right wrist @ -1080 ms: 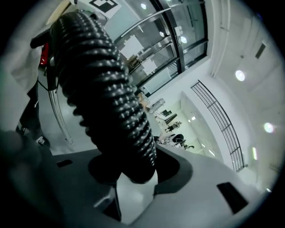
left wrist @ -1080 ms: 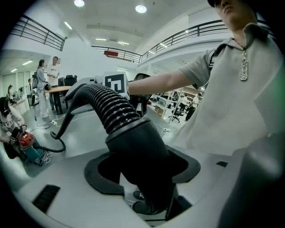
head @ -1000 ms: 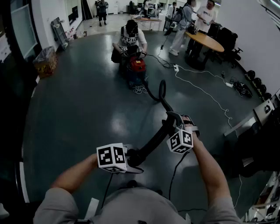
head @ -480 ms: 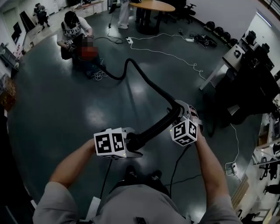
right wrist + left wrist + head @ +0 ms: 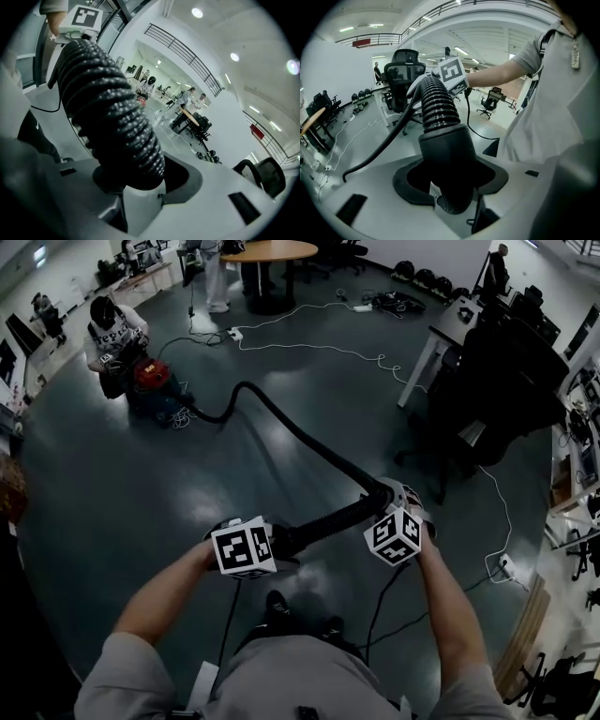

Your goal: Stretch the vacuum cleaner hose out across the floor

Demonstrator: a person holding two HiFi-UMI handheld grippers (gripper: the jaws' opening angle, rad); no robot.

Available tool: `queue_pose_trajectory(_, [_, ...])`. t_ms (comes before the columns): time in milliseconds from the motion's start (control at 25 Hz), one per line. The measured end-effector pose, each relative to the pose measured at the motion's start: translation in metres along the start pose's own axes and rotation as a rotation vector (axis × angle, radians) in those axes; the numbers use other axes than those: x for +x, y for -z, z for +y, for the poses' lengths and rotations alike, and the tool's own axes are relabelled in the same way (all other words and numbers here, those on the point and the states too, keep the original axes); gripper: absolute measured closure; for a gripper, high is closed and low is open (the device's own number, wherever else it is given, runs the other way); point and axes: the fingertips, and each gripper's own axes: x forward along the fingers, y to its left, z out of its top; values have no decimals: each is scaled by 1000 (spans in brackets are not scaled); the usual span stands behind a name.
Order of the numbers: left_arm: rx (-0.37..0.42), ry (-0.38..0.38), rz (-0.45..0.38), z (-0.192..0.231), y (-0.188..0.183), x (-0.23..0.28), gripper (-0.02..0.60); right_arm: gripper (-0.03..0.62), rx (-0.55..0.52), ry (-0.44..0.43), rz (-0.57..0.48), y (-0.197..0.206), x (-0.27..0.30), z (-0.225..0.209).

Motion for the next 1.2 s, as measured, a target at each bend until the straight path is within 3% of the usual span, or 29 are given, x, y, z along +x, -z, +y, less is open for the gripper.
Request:
queue_pose_trajectory(240, [-27, -49, 95, -41, -24, 63, 356, 415, 45, -138, 72, 93, -37, 43])
queue_pose_trajectory(560, [-71, -10, 123, -116, -46, 105, 356, 414, 111, -387, 163, 172, -94, 123])
queue_pose_trajectory(960, [-37, -24, 70, -202, -19, 96, 356, 414, 172, -641, 263, 178, -175, 252])
queue_pose_trajectory(1200, [-38, -31, 30, -255, 17, 86, 357, 414, 194, -667, 308, 166, -201, 322])
